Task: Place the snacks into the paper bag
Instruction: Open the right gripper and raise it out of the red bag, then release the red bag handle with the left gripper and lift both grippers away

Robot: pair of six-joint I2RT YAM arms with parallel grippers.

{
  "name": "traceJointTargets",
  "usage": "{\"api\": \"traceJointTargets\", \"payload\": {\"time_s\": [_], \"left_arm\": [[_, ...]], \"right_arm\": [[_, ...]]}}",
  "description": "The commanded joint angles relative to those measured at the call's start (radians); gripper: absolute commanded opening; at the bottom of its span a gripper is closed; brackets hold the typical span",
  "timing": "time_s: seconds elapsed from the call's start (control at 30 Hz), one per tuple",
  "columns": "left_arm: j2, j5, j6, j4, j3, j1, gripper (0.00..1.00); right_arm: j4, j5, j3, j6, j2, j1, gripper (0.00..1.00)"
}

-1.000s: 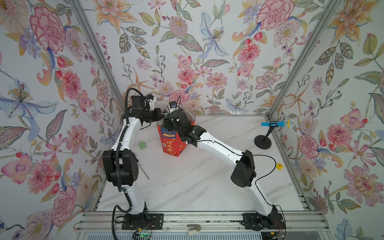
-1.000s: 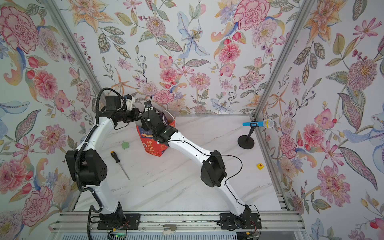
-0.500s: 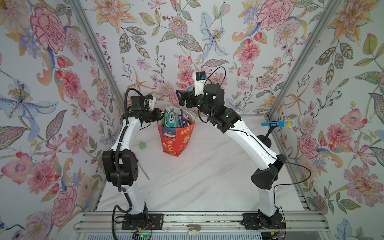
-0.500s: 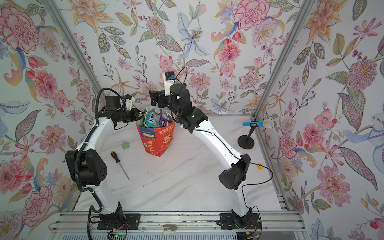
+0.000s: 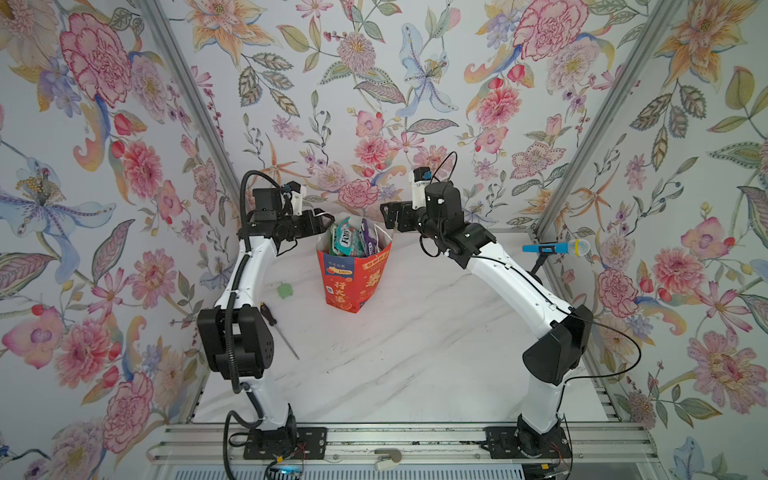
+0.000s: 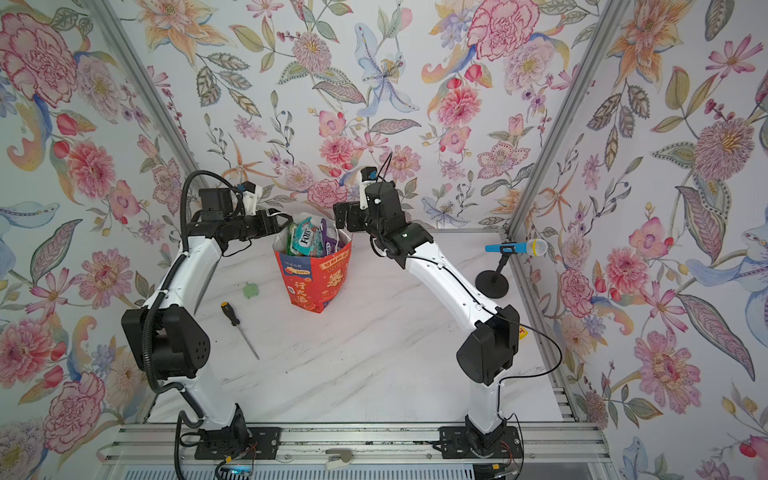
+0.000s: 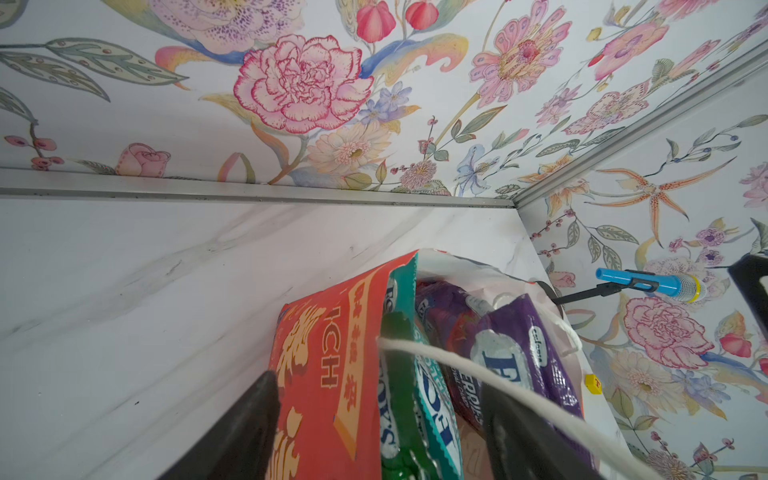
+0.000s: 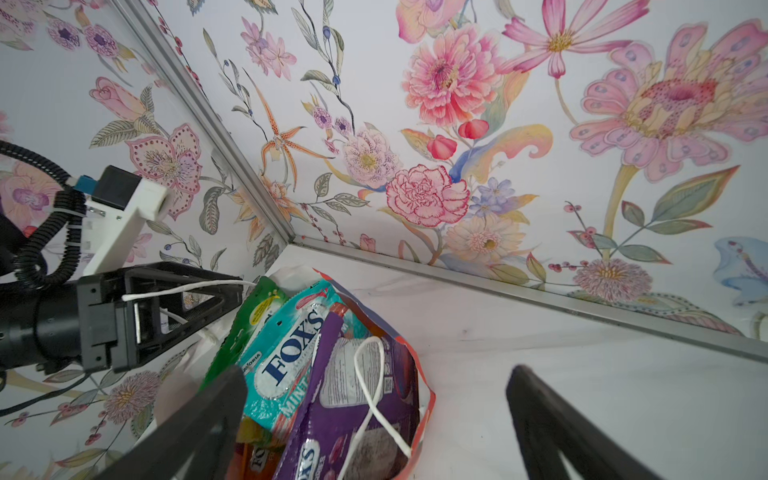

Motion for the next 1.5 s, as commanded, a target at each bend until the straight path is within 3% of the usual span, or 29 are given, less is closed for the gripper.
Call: {"api": "traceJointTargets", "payload": {"time_s": [0.0,0.13,0.33,0.47,0.63,1.0,1.23,1.47], "left_arm": [[-0.049,0.056,-0.009,0.044,-0.015,0.015,0.90],[-0.092,0.121,-0.053,0.146,-0.055,0.031,0.99],[-0.146,0.198,-0.163,0.343,-0.164,0.076,0.99],[-0.137,0.186,-0.167,0.347,-0.199,0.088,0.99],[-0.115,0.136,-0.111,0.274,-0.201,0.086,0.99],[-0.047,-0.037,0.152,-0.070,-0.049,0.051,0.99],[0.006,-0.128,0.231,-0.183,0.020,-0.001,0.99],[0.016,-0.150,0.262,-0.205,0.011,-0.023,0.99]], "right_arm": [[0.016,-0.024,-0.021,0.023,-0.078,-0.036,0.99],[0.015,-0.022,-0.060,0.016,-0.108,-0.061,0.99],[0.015,-0.028,-0.106,0.023,-0.150,-0.106,0.99],[0.021,-0.031,-0.129,0.030,-0.167,-0.121,0.99],[0.026,-0.041,-0.145,0.040,-0.172,-0.128,0.99],[0.050,-0.070,-0.173,0.067,-0.167,-0.145,0.99],[0.062,-0.090,-0.191,0.085,-0.169,-0.158,0.99],[0.075,-0.108,-0.208,0.101,-0.171,-0.175,0.99]]}}
